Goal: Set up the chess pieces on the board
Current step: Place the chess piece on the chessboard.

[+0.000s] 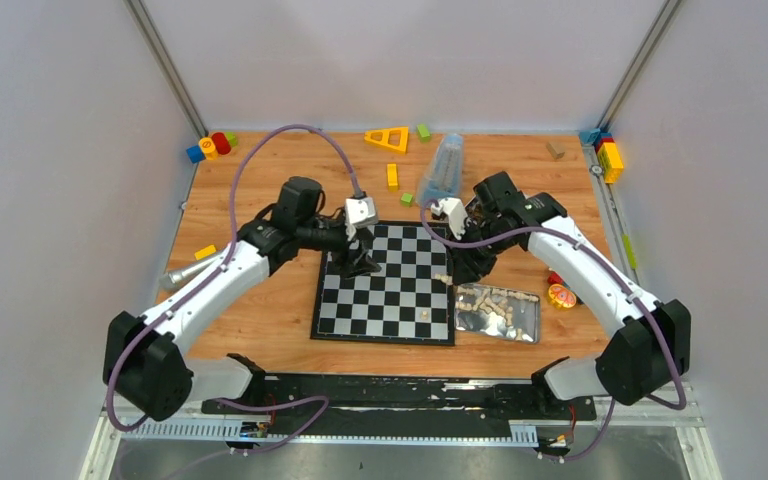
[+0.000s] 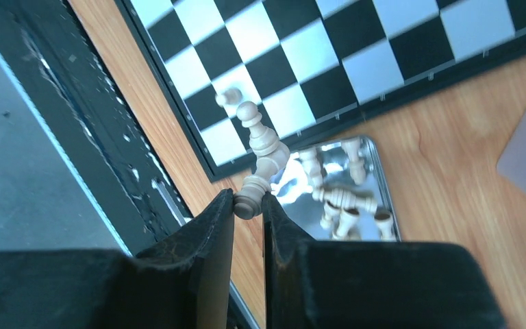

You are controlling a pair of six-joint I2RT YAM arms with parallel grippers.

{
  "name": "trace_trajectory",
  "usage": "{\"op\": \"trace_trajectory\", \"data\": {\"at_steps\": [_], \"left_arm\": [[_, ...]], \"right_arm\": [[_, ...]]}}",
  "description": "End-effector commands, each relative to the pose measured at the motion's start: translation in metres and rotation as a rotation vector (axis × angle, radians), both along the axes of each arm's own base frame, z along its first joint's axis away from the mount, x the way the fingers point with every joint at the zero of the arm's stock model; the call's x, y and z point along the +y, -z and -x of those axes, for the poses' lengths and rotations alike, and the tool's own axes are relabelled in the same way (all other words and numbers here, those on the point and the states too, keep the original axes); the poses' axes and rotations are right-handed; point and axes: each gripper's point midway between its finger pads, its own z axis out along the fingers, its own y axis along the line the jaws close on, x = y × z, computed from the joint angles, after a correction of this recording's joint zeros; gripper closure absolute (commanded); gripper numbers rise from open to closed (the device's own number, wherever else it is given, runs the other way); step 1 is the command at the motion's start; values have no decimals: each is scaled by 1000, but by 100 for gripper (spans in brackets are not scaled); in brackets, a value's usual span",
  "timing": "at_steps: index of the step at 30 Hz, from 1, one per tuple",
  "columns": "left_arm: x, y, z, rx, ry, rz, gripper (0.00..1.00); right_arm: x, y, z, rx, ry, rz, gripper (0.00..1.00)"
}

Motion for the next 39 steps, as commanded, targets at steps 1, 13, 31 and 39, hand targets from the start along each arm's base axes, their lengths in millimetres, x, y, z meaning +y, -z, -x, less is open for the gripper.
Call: {"op": "trace_trajectory", "data": {"at_steps": [1,13,31,39], "left_arm": [[-41,-20,1,-55,143,71,23],[-97,-13,18,-130,330,87,31],[-114,3,29,-144,408,47,50],[-113,8,28,-150,411,21,55]], "right_arm": [[36,-34,-14,-7,-38,-181,100],[55,-44,-18,28,-54,-276,100],[53,-47,-13,15,-51,-288,100],[52,-47,-12,12,-49,-284,100]]}}
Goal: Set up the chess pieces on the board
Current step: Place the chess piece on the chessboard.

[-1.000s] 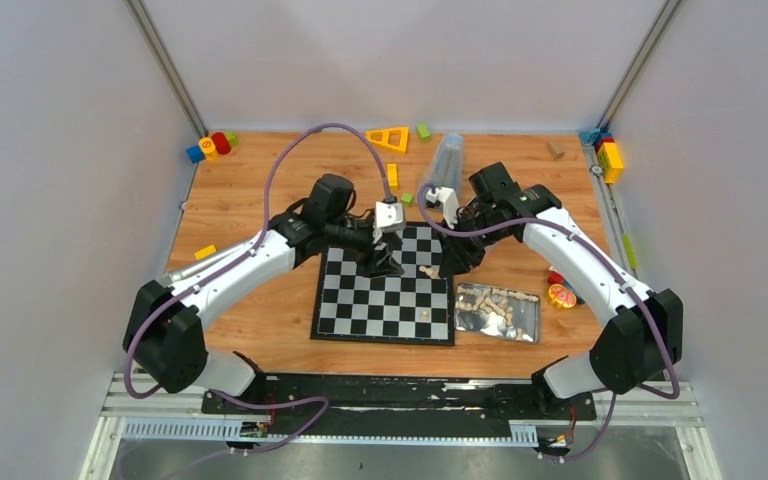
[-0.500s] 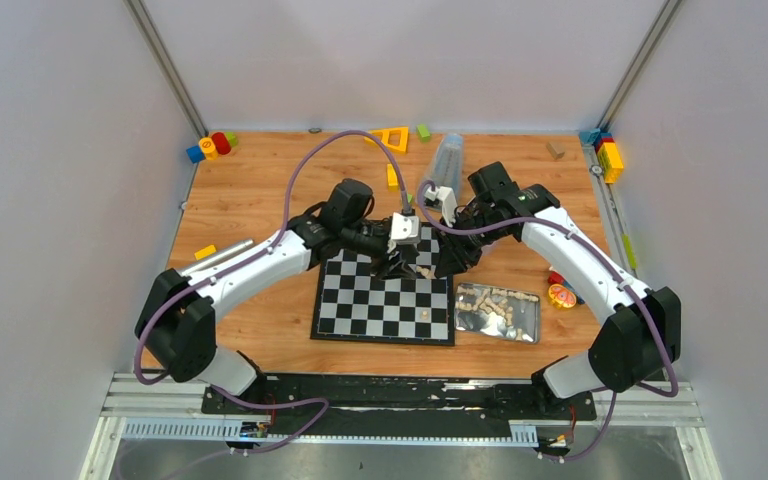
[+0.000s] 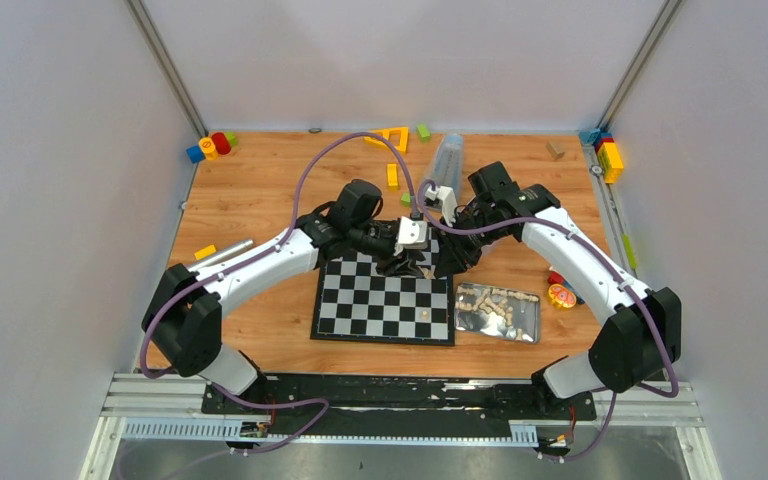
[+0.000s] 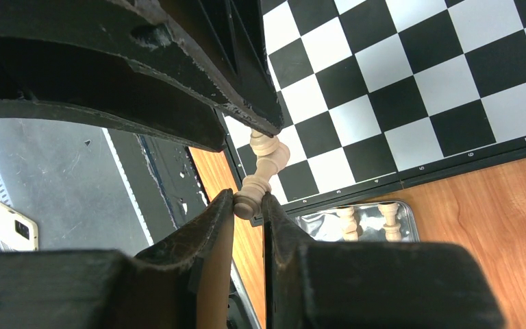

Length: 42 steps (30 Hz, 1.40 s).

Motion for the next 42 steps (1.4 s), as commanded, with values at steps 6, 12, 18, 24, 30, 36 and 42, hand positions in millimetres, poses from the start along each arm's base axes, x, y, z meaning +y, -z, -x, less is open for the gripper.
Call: {"op": "trace_trajectory", "data": {"at_steps": [6,12,18,24,30,36,42], "left_arm": [[-3,-7,-6,-66,10,-3,54],[-2,-4,-5,-61,16,-9,54],[-5,-2,-5,-49,20,-10,61],[-7,1,-3,-27,35,-20,74],[1,0,-4,-62,19,-53,98],[18,7,0,-102,10,-111,100],[44,49,11,-179,10,-336,100]], "right_arm": [[4,-18,-3,-65,-6,-57,100],[3,-19,-3,-72,-5,-55,100],[4,-18,-3,-66,-5,-56,100],[3,-16,-4,-67,-3,-50,100],[-7,-8,-8,-75,30,-21,100],[-25,3,-14,-94,86,32,100],[-52,13,-19,-108,171,80,100]]}}
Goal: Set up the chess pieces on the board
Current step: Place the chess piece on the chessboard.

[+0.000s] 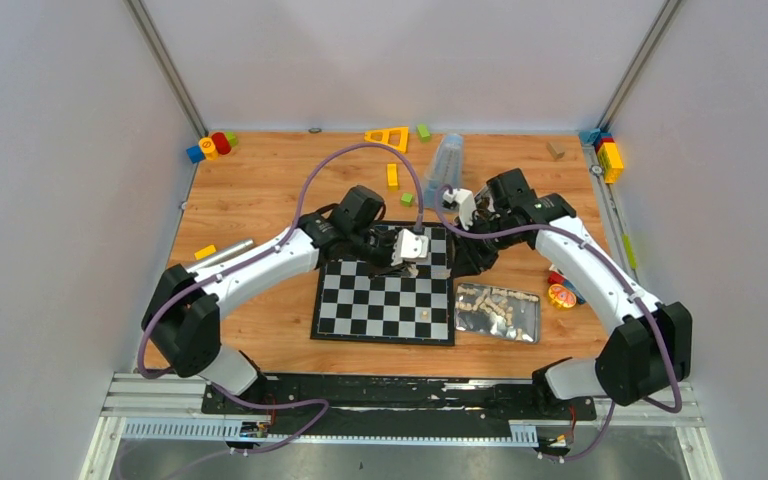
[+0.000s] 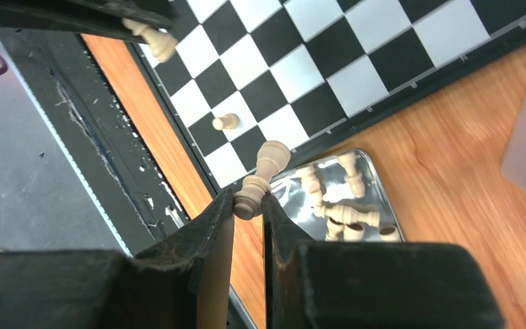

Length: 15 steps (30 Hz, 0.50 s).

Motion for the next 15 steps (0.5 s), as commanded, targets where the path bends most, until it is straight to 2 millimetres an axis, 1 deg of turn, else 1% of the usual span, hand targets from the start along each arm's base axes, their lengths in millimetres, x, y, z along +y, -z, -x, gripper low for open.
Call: {"op": "trace_trajectory", "data": {"at_steps": [1,2,3,4,5,6,7,8,9,10,11,12,13,14,15], "left_arm": [[25,30,16,-96,23,-201,100],[23,38,22,-96,40,-232,100],[27,45,23,-99,27,-274,100],[24,54,29,-92,40,-304,100],[26,62,28,-92,25,-342,99],[23,69,32,-87,36,-366,99],[22,72,30,-92,17,-388,99],[20,81,33,-85,23,-418,99],[18,82,30,-90,6,-433,99],[17,92,35,-76,16,-467,99],[14,91,31,-83,0,-476,99],[13,100,35,-72,10,-508,99],[10,98,32,-80,-2,-515,99],[11,105,35,-71,3,-543,99],[9,107,32,-76,-6,-557,99]], "right_arm": [[-16,-3,-9,-78,50,15,100],[-18,-1,-8,-76,56,20,100],[-20,1,-8,-73,61,24,100],[-21,2,-7,-71,63,26,100],[-23,4,-7,-69,68,30,100],[-24,5,-6,-67,70,32,100],[-24,6,-5,-64,71,32,100],[-25,7,-5,-62,74,32,100],[-25,7,-4,-61,74,33,100],[-26,8,-4,-61,76,34,100],[-26,9,-2,-61,75,36,100],[-27,10,-1,-59,76,37,100],[-28,11,-1,-56,78,38,100],[-28,12,0,-54,77,39,100],[-28,13,1,-52,77,39,100]]}}
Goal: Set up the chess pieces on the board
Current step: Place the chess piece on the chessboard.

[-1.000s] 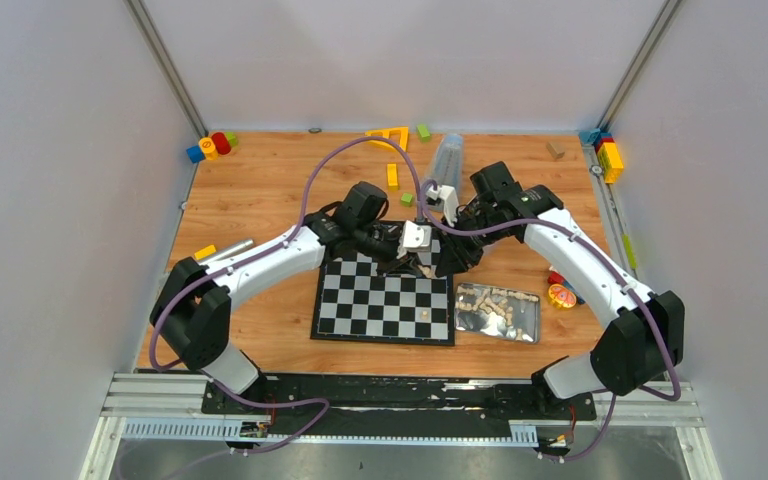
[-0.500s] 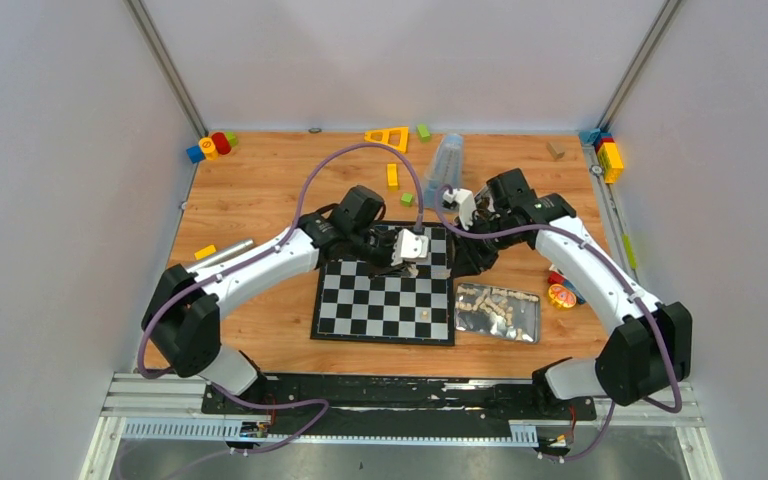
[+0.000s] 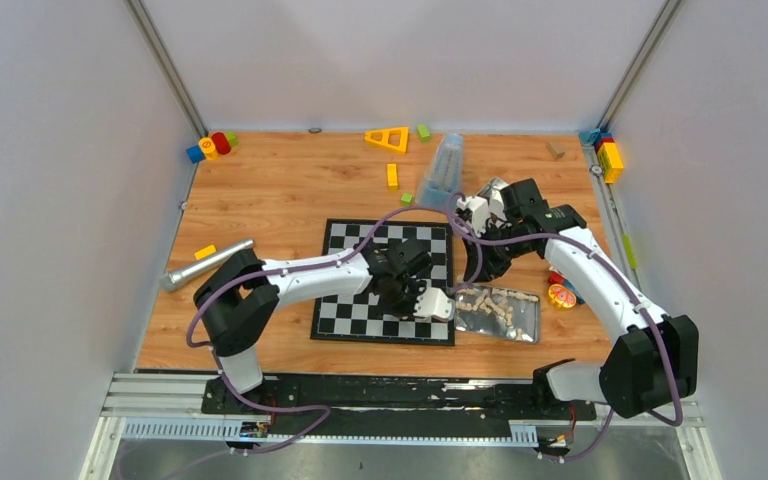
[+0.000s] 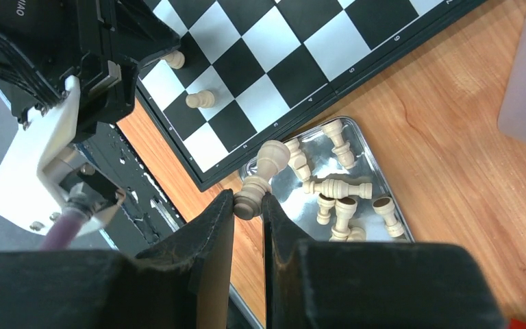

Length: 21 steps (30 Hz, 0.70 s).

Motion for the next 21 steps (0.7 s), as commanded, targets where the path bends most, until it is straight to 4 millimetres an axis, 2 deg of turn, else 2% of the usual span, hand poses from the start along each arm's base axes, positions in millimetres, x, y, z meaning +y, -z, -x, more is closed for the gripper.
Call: {"op": "trace_trajectory", "data": {"at_steps": [1,7,21], "left_arm": [[-9,-5,-12,-52,-48,-52,99],[-18,-10,-19,-65,-80,-57,99],[-15,-16,-6,-49,-50,-98,96]], "right_arm": [[-2,-6,-2,-58,-5,-14,100],[-4,0,0,-50,-6,-14,100],[-5,3,1,-41,-6,-14,100]]}}
